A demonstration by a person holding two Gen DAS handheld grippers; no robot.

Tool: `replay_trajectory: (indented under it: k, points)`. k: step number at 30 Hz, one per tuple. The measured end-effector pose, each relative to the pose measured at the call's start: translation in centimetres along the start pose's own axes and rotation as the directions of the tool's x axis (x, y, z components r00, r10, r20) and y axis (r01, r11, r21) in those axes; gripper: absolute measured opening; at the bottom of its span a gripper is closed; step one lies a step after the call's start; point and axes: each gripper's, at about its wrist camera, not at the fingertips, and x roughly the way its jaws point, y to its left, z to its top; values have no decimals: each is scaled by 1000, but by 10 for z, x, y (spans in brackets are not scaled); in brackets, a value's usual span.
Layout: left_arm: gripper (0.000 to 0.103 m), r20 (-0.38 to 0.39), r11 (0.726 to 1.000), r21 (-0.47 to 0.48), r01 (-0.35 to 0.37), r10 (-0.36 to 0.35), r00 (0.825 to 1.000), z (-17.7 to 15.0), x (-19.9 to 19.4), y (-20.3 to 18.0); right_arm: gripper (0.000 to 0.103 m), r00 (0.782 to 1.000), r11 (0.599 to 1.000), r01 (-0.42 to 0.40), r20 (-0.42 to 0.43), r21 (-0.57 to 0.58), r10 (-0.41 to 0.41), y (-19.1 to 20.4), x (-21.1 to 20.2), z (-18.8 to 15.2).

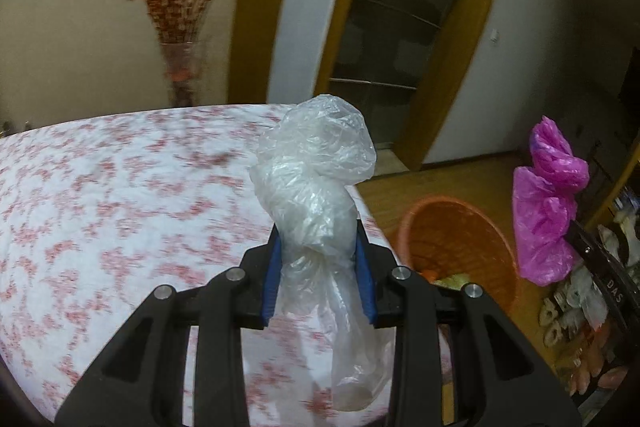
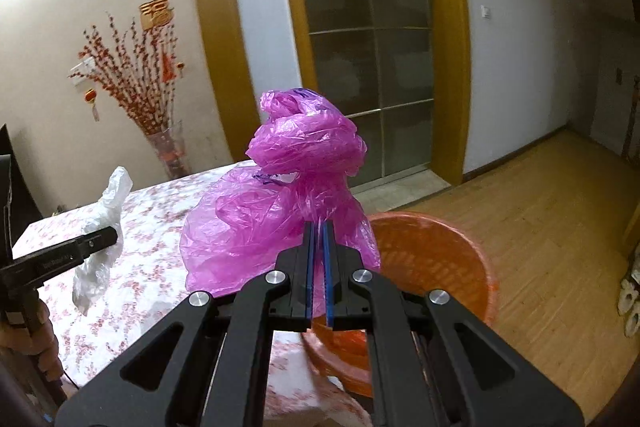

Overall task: Collect trash
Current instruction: 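Carry both bags over the wastebasket and open both tools to drop them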

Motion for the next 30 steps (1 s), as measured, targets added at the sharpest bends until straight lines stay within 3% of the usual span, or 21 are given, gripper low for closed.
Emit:
replay_trajectory:
  k: [14, 30]
  points:
    - [33, -57, 990, 81, 118, -113, 992, -15, 24, -86, 4, 998, 994, 66, -1, 90, -66, -47, -12, -4]
    - [33, -158, 973, 116, 201, -181, 971, -29, 80, -149, 4, 990, 980, 131, -66, 152, -122, -85, 18, -12]
